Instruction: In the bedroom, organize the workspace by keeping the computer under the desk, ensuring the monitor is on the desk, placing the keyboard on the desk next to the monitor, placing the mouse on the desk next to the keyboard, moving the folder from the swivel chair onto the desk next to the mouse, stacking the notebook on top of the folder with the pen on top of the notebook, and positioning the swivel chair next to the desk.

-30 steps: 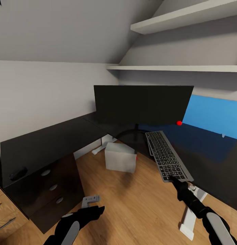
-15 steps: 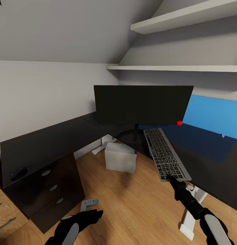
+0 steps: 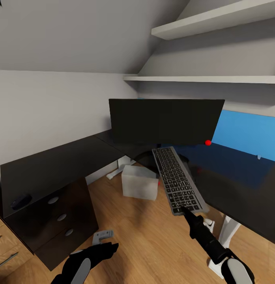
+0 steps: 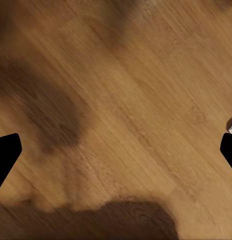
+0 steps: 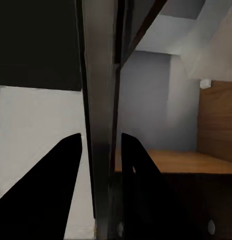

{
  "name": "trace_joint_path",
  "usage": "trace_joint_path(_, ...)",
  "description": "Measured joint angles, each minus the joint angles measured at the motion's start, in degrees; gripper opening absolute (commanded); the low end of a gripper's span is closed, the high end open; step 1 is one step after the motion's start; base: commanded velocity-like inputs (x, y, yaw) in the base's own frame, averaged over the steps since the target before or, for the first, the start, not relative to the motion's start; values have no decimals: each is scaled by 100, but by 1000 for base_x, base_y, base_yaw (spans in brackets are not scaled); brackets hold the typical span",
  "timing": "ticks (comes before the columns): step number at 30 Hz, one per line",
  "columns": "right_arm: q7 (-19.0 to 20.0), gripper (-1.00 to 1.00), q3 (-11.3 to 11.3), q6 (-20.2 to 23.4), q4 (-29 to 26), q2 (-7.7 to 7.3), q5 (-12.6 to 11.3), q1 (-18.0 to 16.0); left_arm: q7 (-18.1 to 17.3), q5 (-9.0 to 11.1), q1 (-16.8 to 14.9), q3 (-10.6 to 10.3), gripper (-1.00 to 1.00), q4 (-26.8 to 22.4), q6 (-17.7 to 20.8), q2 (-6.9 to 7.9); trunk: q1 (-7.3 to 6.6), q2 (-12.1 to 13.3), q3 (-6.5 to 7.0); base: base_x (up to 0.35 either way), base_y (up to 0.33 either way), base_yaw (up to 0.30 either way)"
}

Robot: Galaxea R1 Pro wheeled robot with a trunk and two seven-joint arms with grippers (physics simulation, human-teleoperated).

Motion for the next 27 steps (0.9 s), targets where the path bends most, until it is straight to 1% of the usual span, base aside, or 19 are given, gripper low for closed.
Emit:
trace_joint_path(1,1,-100,67,24,-65,-6,-10,2,0,0,0,2,100,0,0,0,0,0,0,0,0,0)
trace_joint_path(4,13,-100,143,128,-107,-3,3,4,0,0,0,4,100,-1,0,0,0,0,0,0,0,0)
trace_joint_path(10,22,-100,172,248,-128,-10,0,4,0,1,3,6,100,-2,-4,0,0,0,0,0,0,45)
trace_joint_path(27,-9,-100,212,262,-115,-1,33,3,4,-6,2,46,100,-3,-10,-5,0,0,0,0,0,260)
